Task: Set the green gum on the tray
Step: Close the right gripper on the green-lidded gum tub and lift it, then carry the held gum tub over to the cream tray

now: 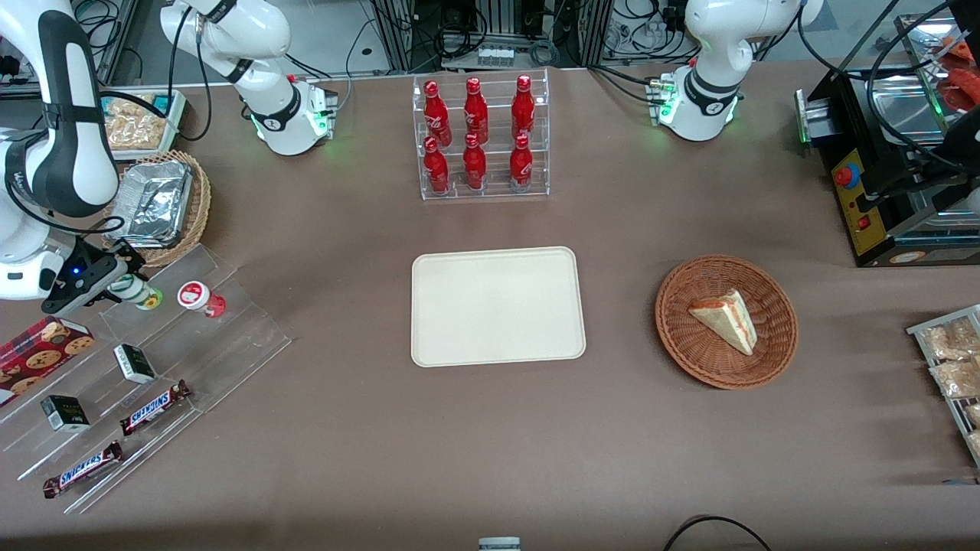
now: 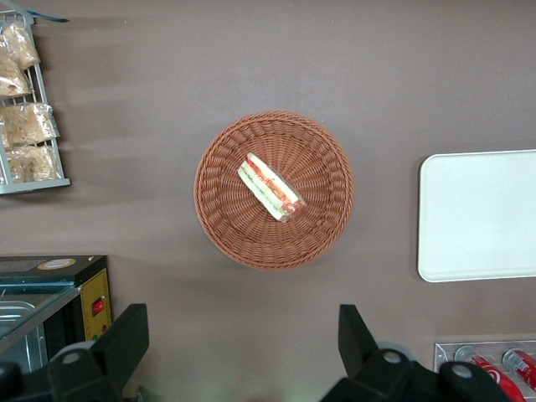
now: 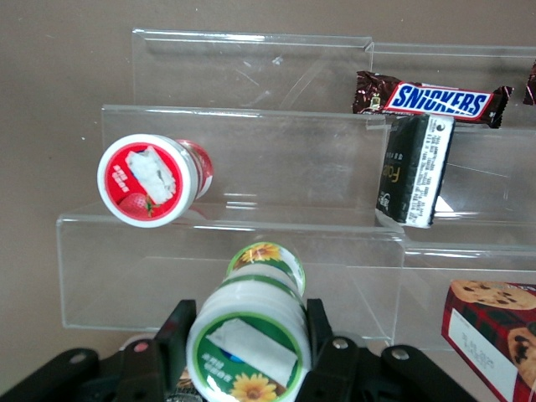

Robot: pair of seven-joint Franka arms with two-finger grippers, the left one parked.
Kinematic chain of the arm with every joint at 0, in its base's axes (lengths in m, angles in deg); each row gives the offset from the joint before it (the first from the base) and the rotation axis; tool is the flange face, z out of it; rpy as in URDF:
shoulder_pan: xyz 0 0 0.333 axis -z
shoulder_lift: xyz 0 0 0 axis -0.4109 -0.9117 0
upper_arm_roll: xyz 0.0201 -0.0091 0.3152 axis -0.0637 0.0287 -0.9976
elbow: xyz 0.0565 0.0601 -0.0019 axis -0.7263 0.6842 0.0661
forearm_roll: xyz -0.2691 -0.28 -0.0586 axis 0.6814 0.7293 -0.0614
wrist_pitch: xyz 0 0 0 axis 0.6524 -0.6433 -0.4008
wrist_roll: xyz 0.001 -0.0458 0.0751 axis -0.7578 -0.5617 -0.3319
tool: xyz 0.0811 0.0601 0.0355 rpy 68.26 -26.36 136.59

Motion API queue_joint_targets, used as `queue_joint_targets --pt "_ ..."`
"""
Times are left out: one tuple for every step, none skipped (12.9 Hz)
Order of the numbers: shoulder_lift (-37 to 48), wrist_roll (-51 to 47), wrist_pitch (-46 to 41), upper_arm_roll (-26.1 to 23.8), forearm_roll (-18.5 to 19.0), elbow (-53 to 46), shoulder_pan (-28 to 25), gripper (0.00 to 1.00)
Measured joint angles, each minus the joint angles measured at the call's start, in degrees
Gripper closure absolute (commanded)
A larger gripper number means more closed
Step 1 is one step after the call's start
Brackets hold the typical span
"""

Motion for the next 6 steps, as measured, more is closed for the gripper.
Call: queue_joint_targets --pt "0.0 0.0 0.0 -0.1 0.0 -0.2 0.0 1.0" --pt "0.1 0.0 -0.3 -0.3 0.0 -0.9 -0.2 1.0" --pt "0.2 -0.5 -1.8 -0.5 0.0 -2.4 -0.7 1.0" --pt "0.4 -2.0 -4.8 -0.6 0.0 -4.6 -1.8 1.0" --pt "0.4 -4.2 -8.1 -0.7 0.0 -7.1 -3.3 1.0" --pt "0.3 -7.0 -11.1 -0.8 0.0 -9.5 -5.2 1.0"
